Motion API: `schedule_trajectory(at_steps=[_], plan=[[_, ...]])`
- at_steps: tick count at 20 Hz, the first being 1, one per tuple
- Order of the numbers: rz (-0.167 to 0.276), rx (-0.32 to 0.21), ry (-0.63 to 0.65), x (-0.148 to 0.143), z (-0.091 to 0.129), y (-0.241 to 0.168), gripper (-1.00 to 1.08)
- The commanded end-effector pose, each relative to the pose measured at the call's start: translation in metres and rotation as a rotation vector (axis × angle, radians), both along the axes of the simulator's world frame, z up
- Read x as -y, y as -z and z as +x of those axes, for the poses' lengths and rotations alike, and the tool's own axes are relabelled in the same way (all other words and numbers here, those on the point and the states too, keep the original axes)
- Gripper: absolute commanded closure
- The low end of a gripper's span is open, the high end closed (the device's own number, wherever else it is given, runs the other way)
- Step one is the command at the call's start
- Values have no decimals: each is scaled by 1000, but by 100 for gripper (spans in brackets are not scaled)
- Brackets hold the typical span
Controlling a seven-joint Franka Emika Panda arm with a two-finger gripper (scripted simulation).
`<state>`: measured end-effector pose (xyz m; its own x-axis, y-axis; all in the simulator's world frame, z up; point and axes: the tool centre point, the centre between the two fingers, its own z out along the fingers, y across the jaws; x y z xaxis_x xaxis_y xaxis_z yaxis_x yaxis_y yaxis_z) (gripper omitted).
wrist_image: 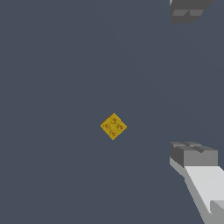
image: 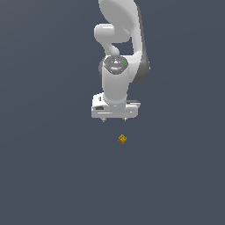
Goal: Pick up the object and move it to a goal position.
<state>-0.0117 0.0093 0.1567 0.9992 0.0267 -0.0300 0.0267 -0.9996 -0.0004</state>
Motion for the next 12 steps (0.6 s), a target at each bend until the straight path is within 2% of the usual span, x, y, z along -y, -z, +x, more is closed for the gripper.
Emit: schedule_trajectory(at_steps=[1, 9, 12], plan=[[0, 0, 0, 0, 0, 0, -92], [30, -10, -19, -27, 1, -2, -92], [31, -10, -20, -28, 1, -2, -92]])
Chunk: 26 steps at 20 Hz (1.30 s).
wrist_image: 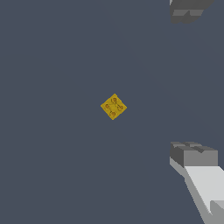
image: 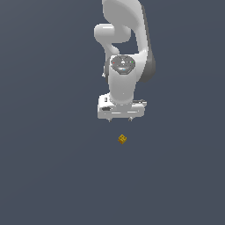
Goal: Pick up the object and move it to a goal position.
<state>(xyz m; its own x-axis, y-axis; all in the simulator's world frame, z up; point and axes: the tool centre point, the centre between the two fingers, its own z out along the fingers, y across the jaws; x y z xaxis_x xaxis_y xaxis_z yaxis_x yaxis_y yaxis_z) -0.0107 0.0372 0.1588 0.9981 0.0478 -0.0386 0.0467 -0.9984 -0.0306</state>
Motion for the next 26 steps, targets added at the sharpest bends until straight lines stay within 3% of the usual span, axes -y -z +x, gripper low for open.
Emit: schedule_trajectory(at_steps=[1, 13, 26], plan=[[0, 0, 2, 0, 0, 0, -92], [-4, 7, -103, -1, 8, 12, -92], [-13, 30, -448, -5, 31, 54, -92]])
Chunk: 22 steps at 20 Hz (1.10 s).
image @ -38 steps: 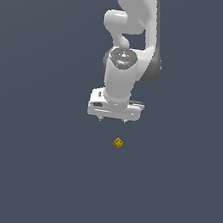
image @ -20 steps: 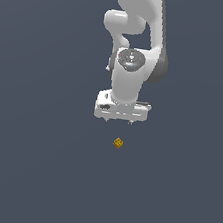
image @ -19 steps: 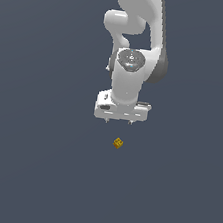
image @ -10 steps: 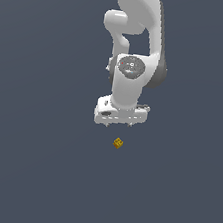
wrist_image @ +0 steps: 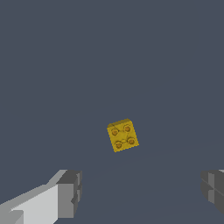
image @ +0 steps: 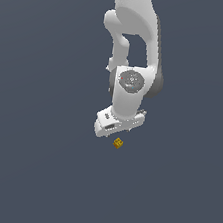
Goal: Pick up the object and move it to a goal position.
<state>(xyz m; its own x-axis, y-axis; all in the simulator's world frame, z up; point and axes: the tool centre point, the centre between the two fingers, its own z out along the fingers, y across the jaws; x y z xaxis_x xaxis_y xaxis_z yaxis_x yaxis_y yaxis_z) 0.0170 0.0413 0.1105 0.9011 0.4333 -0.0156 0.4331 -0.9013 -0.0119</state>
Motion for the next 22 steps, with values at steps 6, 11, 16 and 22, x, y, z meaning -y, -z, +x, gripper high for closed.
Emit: schedule_trajectory(at_steps=[6, 11, 16, 22], plan=[[-1, 12, -190, -3, 11, 24, -92], [-1, 17, -265, -4, 15, 33, -92], [-1, 19, -301, -5, 17, 38, -92], [-1, 19, -299, -5, 17, 42, -92]])
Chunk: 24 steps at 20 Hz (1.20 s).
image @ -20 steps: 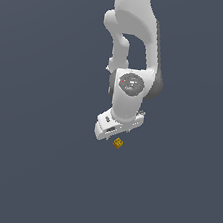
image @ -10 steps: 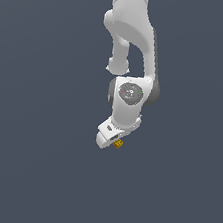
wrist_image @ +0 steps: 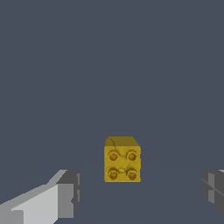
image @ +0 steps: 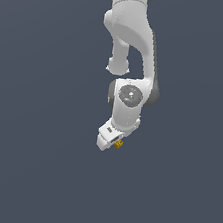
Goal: Pick up the object and move it to a goal position.
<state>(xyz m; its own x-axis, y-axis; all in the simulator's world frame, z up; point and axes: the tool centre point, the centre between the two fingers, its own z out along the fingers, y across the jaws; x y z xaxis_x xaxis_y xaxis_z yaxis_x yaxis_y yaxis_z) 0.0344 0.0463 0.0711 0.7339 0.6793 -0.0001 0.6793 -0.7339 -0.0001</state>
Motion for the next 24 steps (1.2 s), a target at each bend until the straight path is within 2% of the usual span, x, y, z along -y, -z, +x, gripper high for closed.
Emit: schedule_trajectory(at_steps=[1, 9, 14, 15, 24], plan=[[0, -1, -1, 0, 0, 5, -92], [0, 0, -5, 0, -1, 43, -92], [0, 0, -5, 0, 0, 49, -92], [0, 0, -5, 0, 0, 49, 108], [0, 0, -5, 0, 0, 49, 108]])
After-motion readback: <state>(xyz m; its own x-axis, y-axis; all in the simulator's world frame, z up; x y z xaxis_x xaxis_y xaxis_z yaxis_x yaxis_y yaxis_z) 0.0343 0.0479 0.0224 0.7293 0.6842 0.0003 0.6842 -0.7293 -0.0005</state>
